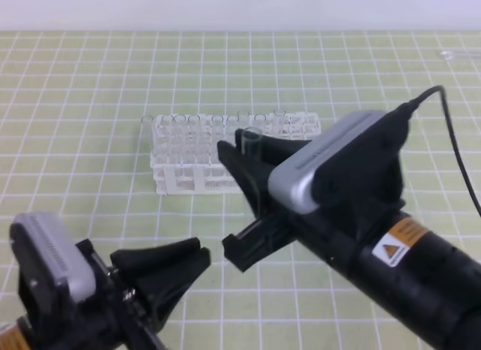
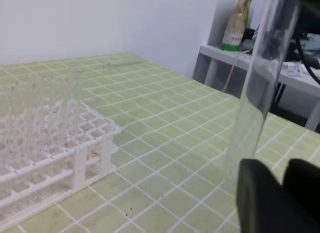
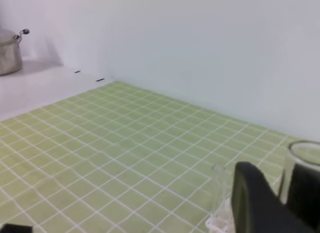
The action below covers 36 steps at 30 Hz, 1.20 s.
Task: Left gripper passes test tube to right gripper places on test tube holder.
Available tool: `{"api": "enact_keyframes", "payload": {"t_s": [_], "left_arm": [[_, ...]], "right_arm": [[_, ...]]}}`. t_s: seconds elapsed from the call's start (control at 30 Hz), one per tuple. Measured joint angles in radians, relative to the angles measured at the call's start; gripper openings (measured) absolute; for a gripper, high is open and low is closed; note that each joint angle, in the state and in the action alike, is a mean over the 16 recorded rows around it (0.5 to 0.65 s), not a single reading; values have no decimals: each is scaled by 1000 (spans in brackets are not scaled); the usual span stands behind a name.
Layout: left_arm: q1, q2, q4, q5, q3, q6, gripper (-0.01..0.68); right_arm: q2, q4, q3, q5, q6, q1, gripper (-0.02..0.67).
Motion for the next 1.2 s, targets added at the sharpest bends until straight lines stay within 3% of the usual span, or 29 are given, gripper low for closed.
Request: {"api": "enact_keyframes", "payload": {"t_s": [0.3, 0.53, 0.77, 0.97, 1.2], "left_arm": [[0, -292, 346, 235, 1, -346, 9], [1, -550, 764, 387, 1, -799, 0], [1, -704, 1139, 448, 17, -1192, -1], [1, -741, 1301, 479, 68, -1355, -1], [1, -743, 1331, 554, 151, -1400, -1]], "right_arm": [[-43, 77, 0, 57, -62, 0, 90], [-47, 91, 0, 89, -63, 0, 90], [-47, 94, 0, 103, -63, 0, 90], [-47, 95, 0, 113, -63, 0, 90], [-47, 95, 0, 121, -63, 0, 90]]}}
